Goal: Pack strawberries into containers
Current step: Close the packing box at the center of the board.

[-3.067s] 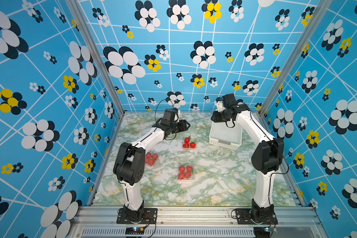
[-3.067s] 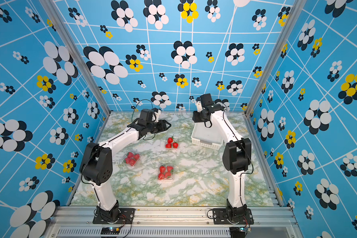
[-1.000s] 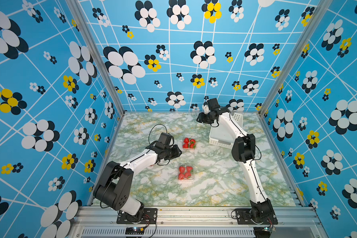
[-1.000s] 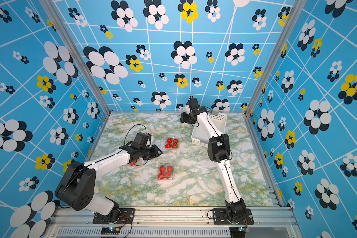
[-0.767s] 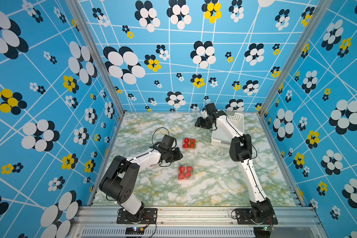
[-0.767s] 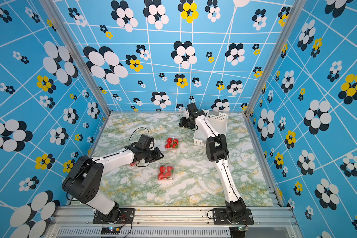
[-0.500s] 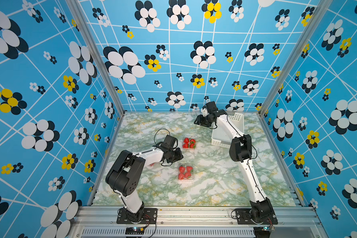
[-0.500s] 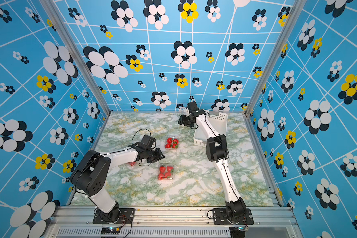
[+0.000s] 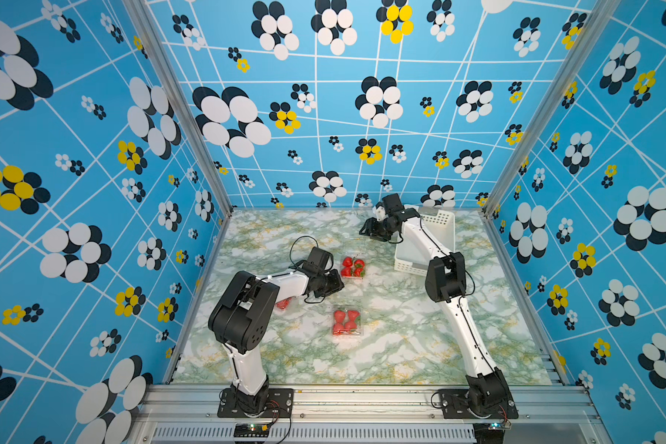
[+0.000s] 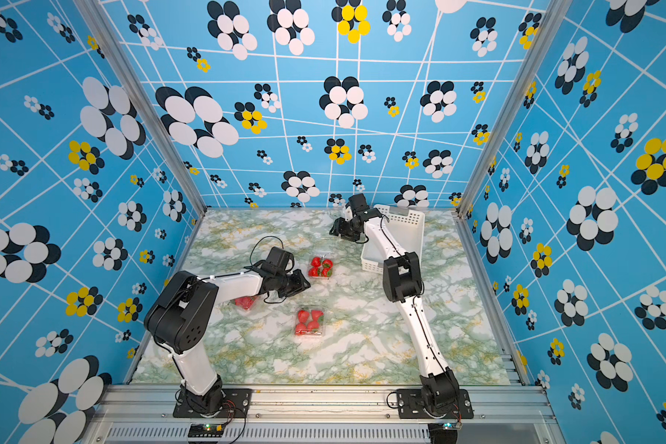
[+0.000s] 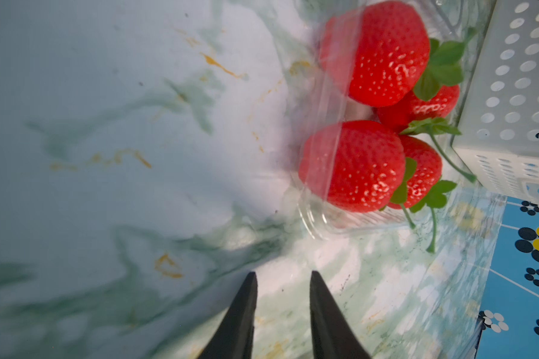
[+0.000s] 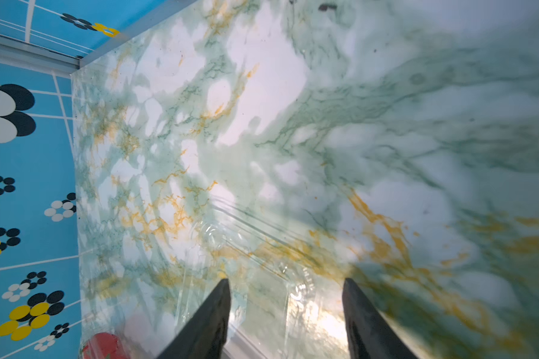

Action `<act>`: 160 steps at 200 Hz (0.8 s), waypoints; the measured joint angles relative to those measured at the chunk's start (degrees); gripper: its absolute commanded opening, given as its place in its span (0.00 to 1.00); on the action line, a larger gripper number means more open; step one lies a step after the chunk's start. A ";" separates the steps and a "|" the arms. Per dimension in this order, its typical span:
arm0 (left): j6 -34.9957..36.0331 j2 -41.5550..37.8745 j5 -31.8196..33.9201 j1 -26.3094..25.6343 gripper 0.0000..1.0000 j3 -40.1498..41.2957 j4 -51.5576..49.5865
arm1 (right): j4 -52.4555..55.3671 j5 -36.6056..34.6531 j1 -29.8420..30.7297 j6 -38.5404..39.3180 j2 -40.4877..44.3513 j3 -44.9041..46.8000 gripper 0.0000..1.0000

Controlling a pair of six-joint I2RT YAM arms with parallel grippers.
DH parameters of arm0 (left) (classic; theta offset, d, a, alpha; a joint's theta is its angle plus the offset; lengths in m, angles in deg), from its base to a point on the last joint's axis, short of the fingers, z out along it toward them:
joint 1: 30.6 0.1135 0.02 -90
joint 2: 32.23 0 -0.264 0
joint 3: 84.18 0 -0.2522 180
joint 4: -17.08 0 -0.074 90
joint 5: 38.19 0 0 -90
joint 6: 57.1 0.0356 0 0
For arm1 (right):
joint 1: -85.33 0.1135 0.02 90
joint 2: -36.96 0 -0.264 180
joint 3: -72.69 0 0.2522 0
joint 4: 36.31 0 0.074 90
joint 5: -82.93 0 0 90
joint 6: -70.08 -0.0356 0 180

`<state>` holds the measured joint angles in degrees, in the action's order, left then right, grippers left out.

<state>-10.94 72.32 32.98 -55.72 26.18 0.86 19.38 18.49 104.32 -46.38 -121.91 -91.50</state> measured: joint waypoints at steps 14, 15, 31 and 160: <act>-0.35 0.70 -0.09 0.26 0.31 -0.50 0.61 | -1.25 1.40 -0.02 -0.66 -0.66 -0.46 0.59; -0.37 0.81 -0.20 0.28 0.32 -0.57 0.70 | -1.29 1.46 -0.02 -0.72 -0.68 -0.48 0.59; -0.76 1.68 -0.24 0.63 0.32 -1.36 1.62 | -2.47 3.32 -0.07 -1.49 -1.25 -0.72 0.59; -1.68 2.67 -0.83 3.54 0.31 -1.97 3.02 | -8.24 14.10 -1.03 -2.49 -1.77 2.82 0.44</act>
<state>-12.62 74.99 32.15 -52.18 24.21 3.88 11.14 32.58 103.29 -48.87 -123.68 -88.68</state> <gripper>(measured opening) 0.315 0.476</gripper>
